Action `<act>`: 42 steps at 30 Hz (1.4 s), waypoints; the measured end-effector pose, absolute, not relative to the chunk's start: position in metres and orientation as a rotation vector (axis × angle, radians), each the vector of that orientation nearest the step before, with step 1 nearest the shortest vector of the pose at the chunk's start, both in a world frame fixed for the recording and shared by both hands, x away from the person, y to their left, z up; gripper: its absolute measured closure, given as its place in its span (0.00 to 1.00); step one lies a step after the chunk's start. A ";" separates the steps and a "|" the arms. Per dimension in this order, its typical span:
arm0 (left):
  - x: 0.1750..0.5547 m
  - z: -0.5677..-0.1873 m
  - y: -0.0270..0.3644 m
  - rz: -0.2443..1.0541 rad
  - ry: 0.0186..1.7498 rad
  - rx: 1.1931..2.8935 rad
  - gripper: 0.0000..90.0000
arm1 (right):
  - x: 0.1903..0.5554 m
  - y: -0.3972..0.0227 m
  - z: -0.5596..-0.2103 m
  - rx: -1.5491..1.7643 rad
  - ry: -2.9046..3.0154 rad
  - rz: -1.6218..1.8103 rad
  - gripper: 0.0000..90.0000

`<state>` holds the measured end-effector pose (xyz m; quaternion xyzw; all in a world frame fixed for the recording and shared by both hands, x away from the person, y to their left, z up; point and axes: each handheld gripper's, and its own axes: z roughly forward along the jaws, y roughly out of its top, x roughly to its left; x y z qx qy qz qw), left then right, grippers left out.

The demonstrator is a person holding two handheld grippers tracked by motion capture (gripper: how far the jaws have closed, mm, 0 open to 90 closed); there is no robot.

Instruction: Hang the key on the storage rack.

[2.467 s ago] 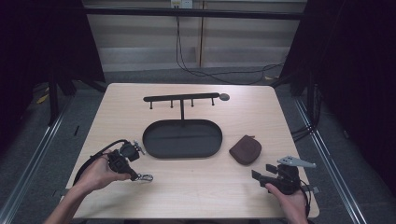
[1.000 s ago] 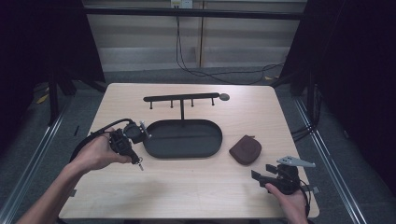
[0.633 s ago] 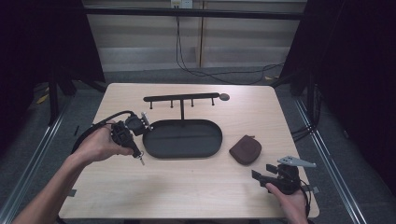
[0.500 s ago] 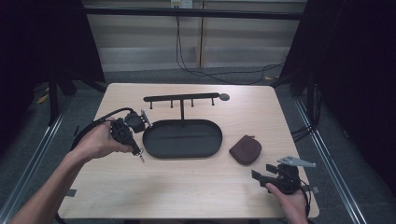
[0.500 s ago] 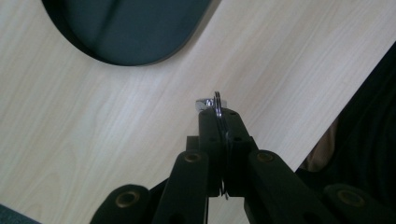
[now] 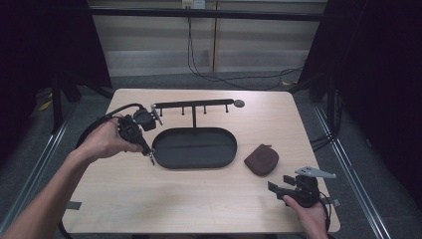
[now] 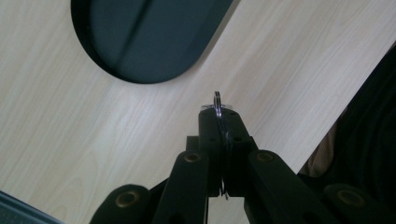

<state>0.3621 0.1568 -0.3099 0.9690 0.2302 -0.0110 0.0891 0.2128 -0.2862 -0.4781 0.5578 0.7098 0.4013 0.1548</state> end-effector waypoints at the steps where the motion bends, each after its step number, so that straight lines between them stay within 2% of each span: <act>1: 0.363 -0.309 0.156 -0.031 0.665 2.885 0.99 | 0.212 -0.287 -0.478 1.601 2.029 1.153 0.31; 14: 0.392 -0.291 0.157 0.012 0.690 2.845 0.99 | 0.213 -0.287 -0.478 1.603 2.034 1.157 0.31; 19: 0.405 -0.281 0.157 -0.032 0.693 2.820 0.99 | 0.213 -0.288 -0.479 1.614 2.033 1.158 0.31; 24: 0.415 -0.273 0.153 -0.015 0.720 2.805 0.99 | 0.213 -0.288 -0.479 1.615 2.034 1.162 0.31; 42: 0.448 -0.275 0.143 -0.010 0.760 2.813 0.99 | 0.213 -0.288 -0.479 1.617 2.039 1.172 0.31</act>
